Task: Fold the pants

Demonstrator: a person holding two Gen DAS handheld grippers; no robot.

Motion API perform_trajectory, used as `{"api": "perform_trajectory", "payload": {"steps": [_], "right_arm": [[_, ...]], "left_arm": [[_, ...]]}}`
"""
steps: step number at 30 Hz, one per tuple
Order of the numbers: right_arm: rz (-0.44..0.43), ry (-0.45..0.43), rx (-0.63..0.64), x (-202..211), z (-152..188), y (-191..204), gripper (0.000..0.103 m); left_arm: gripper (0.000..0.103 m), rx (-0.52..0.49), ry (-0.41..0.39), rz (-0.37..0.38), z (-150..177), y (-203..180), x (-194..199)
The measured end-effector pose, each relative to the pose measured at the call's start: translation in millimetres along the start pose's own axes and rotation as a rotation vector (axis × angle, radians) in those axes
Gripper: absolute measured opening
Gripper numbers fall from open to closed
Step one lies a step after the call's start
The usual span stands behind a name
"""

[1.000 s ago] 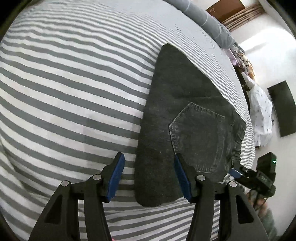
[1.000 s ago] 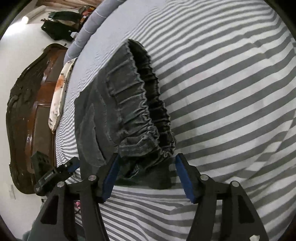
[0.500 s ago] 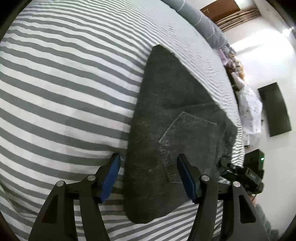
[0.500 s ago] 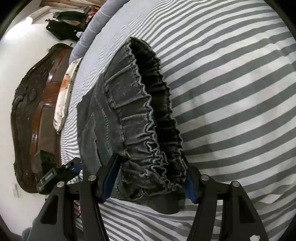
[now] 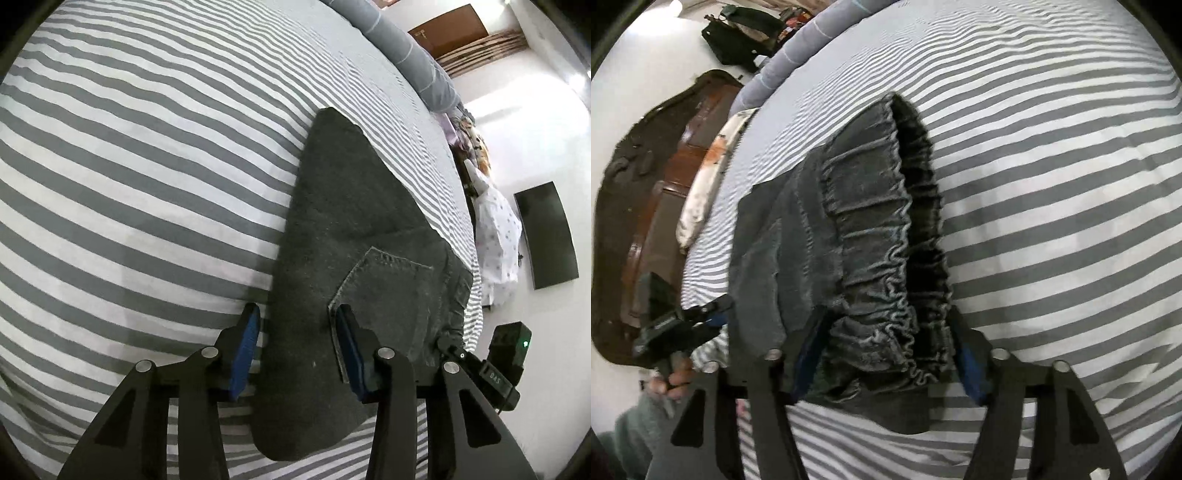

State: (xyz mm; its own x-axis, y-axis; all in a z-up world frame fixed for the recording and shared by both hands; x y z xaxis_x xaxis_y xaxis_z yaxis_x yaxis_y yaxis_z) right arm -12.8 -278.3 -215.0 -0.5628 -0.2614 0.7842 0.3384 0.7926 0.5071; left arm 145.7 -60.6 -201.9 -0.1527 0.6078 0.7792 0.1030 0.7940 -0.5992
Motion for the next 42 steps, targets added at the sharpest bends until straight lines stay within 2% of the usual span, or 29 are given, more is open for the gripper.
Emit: {"api": "perform_trajectory", "payload": {"steps": [6,7,8,9,11,14,22,24,28,32,37,42], "right_arm": [[-0.060,0.013,-0.035,-8,-14,-7,0.071],[-0.077,0.015,-0.031,-9,-15,-5,0.068],[-0.093,0.020,-0.021,-9,-13,-1,0.051],[-0.112,0.031,-0.013,-8,-12,1,0.041],[-0.171,0.047,-0.026,-8,-11,6,0.033],[-0.162,0.045,-0.023,-4,-12,13,0.028],[-0.138,0.026,0.030,19,-24,57,0.025],[-0.141,0.021,0.071,23,-31,76,0.025],[-0.153,0.017,0.127,23,-52,106,0.025],[-0.148,0.014,0.162,14,-72,129,0.025],[-0.152,0.005,0.205,-5,-101,156,0.025],[-0.153,0.004,0.194,-32,-126,159,0.025]], "left_arm": [[0.046,-0.059,-0.001,-0.042,-4,-12,-7],[0.046,-0.069,-0.002,-0.047,-5,-14,-8],[0.046,-0.084,-0.002,-0.058,-4,-17,-9],[0.039,-0.103,-0.003,-0.069,-4,-21,-10],[0.028,-0.129,-0.003,-0.099,-3,-25,-12],[0.017,-0.133,-0.012,-0.092,-4,-30,-7],[0.012,-0.191,-0.063,-0.034,-8,-62,23],[0.010,-0.203,-0.088,-0.008,-15,-70,33],[0.010,-0.218,-0.136,-0.009,-35,-75,49],[0.010,-0.180,-0.161,0.003,-56,-70,52],[0.010,-0.172,-0.216,-0.029,-90,-65,59],[0.010,-0.155,-0.223,-0.085,-117,-42,53]]}}
Point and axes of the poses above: each gripper's, at about its wrist camera, not at the fingertips, and x roughly against the way its jaws point, y to its left, z to its underside, the point moved 7 cm from there along -x, roughly the way its jaws point, and after that the axes turned 1 degree about -z, right-handed, at the moved point
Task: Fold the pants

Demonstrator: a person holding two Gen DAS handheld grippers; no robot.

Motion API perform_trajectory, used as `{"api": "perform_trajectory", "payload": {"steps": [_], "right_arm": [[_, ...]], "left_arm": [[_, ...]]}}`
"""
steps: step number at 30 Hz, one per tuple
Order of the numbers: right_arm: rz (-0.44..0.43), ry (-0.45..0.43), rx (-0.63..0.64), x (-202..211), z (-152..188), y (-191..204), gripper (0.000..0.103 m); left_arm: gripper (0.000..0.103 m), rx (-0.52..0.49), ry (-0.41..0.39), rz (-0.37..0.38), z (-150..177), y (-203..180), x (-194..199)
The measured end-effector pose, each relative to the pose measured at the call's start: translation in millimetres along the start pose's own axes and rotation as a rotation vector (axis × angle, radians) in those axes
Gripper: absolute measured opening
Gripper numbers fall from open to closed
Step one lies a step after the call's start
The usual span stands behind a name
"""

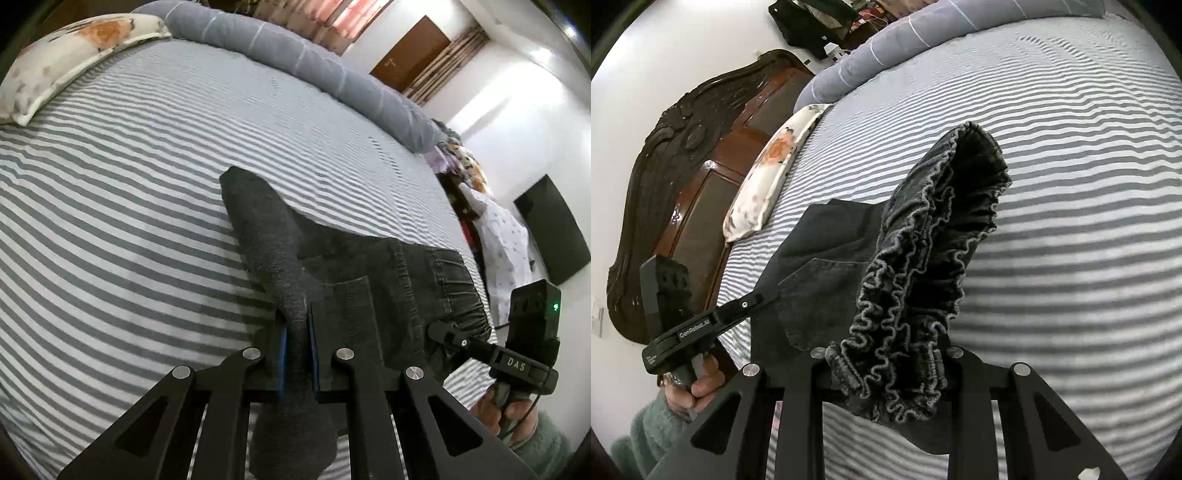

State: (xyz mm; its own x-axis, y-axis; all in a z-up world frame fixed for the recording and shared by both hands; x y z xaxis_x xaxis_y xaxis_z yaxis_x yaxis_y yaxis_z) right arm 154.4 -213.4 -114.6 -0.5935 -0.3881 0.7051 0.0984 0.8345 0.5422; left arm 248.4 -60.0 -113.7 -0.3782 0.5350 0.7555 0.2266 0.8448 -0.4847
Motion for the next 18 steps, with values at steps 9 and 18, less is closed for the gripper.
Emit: {"api": "perform_trajectory", "payload": {"steps": [9,18], "right_arm": [[0.268,0.052,0.048,-41,22,-49,0.055],[0.319,0.042,0.037,-48,31,-67,0.063]], "left_arm": [[0.031,-0.054,0.087,-0.233,38,46,-47],[0.049,-0.194,0.046,-0.390,40,43,-52]]}}
Point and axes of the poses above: each gripper's, at about its wrist camera, not at the fingertips, and x roughly against the way its jaws point, y to its left, z to its underside, the point moved 7 cm from there along -x, roughly the way its jaws point, and after that the axes turned 1 degree about -z, right-handed, at the moved point
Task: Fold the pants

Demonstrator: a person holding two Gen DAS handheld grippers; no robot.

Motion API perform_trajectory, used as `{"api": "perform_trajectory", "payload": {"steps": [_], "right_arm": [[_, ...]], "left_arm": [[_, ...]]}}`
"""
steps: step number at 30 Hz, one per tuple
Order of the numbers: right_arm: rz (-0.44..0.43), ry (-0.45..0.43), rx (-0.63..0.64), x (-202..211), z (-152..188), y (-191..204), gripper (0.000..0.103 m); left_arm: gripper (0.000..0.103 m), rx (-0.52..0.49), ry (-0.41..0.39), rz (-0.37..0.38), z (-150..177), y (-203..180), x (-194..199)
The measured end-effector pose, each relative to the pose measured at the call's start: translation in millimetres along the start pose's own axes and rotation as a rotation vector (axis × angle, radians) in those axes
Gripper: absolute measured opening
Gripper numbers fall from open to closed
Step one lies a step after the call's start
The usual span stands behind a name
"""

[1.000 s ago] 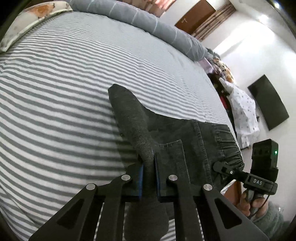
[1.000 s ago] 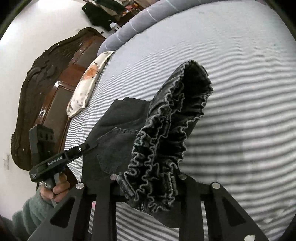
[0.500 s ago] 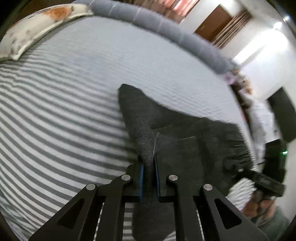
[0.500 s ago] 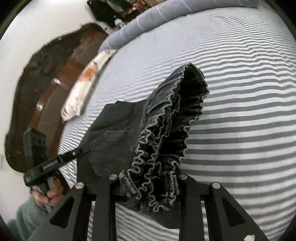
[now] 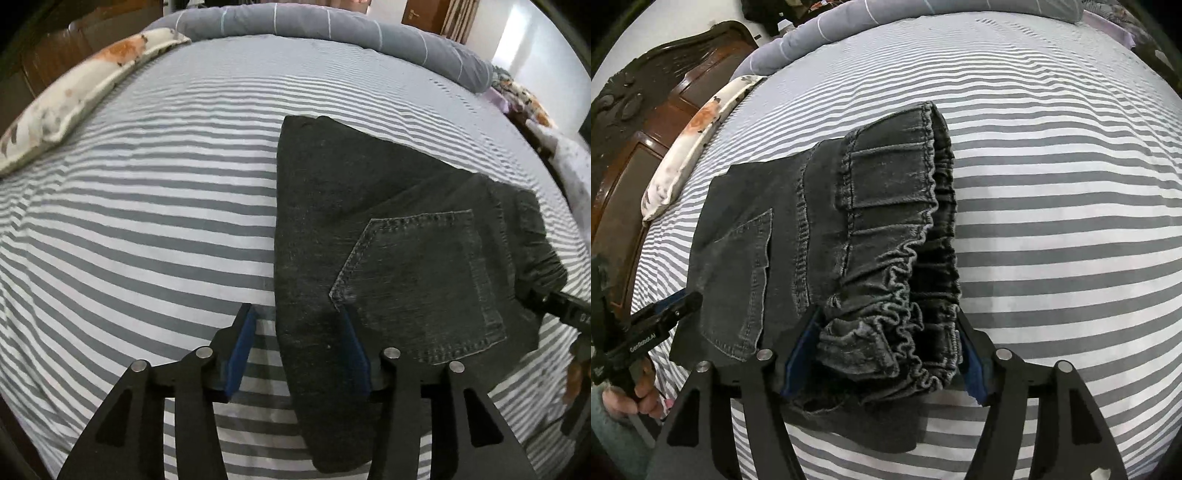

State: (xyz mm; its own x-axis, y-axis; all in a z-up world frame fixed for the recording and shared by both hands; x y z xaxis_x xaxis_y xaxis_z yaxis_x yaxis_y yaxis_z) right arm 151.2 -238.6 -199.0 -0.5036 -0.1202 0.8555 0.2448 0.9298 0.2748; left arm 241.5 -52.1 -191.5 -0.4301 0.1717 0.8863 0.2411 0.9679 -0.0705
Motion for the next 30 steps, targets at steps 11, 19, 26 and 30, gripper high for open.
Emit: {"api": "perform_trajectory", "payload": {"steps": [11,19,26,30], "right_arm": [[0.069,-0.134,0.052,73,-3,31,0.078],[0.153,-0.243,0.138,132,16,78,0.096],[0.183,-0.290,0.163,162,45,107,0.101],[0.192,-0.278,0.164,166,59,116,0.101]], "left_arm": [[0.067,-0.066,-0.085,-0.118,6,-16,64],[0.085,-0.048,-0.158,-0.128,25,-24,135],[0.093,-0.020,-0.207,-0.208,51,-24,187],[0.094,0.019,-0.224,-0.257,64,-18,204]]}}
Point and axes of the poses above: each gripper's, at about its wrist camera, not at the fingertips, and x roughly against the way its jaws point, y to its left, z to its underside, the point moved 7 cm from there along -x, roughly the way its jaws point, and after that the axes turned 1 degree about -z, right-handed, at the moved point
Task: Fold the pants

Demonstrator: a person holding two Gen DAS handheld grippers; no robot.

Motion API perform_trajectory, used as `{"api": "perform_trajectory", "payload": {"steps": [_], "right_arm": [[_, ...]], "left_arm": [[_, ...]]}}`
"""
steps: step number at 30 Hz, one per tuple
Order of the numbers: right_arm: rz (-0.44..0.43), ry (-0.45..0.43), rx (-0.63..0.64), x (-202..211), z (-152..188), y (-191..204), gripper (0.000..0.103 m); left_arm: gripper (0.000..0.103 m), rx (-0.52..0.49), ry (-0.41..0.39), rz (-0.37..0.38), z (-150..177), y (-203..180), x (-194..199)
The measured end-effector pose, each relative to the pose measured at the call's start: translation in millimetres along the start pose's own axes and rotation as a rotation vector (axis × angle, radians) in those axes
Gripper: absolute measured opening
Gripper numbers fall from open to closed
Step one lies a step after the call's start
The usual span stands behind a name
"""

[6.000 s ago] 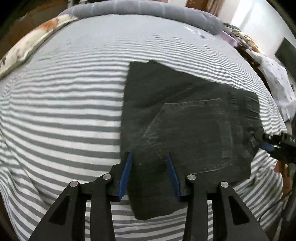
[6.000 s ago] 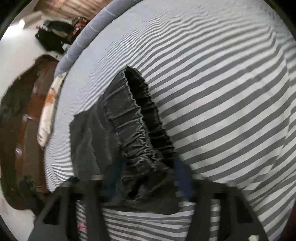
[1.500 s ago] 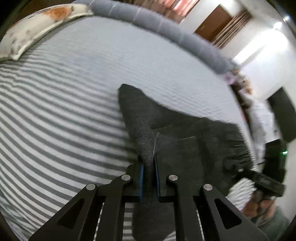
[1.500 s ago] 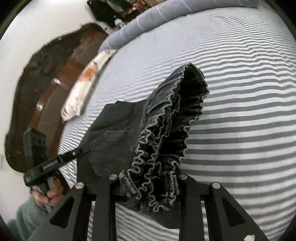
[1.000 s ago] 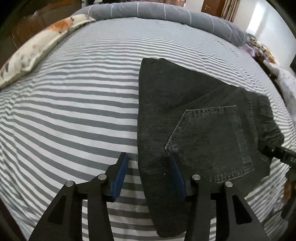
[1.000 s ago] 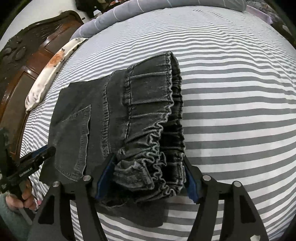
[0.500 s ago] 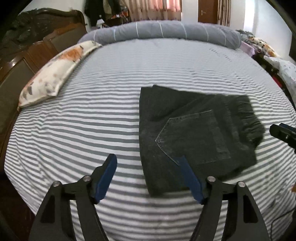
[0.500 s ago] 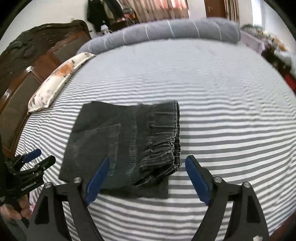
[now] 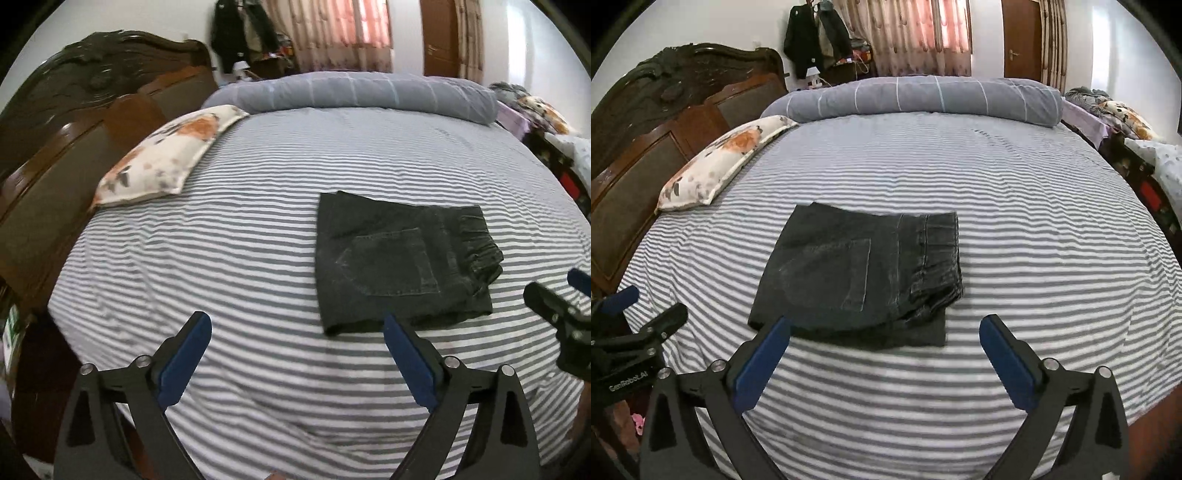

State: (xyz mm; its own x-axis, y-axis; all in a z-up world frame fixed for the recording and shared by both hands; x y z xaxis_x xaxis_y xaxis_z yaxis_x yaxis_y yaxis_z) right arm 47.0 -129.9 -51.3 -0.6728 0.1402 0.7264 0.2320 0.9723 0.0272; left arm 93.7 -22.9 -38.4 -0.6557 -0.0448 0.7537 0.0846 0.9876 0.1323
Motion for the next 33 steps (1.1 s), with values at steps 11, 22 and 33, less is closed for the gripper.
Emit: {"api": "perform_trajectory", "payload": {"steps": [11,22,33], "right_arm": [[-0.011,-0.039,-0.006,31,10,9,0.102],[0.014,-0.021,0.048,30,23,17,0.102],[-0.005,0.005,0.041,25,31,18,0.102]], "left_arm": [[0.094,0.023,-0.003,-0.011,23,-3,19],[0.094,0.013,0.015,-0.014,34,-11,19],[0.094,0.007,0.017,-0.019,37,-11,16]]}}
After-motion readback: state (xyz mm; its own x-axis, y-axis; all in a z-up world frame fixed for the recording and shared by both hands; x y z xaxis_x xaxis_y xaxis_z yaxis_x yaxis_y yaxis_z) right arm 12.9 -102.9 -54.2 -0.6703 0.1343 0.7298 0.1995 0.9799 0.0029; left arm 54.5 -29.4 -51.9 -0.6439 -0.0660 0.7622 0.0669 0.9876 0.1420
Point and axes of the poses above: each gripper's, at about its wrist camera, not at the fingertips, and x roughly against the way its jaws point, y to its left, z to its underside, the point moved 7 cm from there along -x, roughly the way its jaws point, and after that the axes turned 1 degree about -z, right-handed, at the moved point
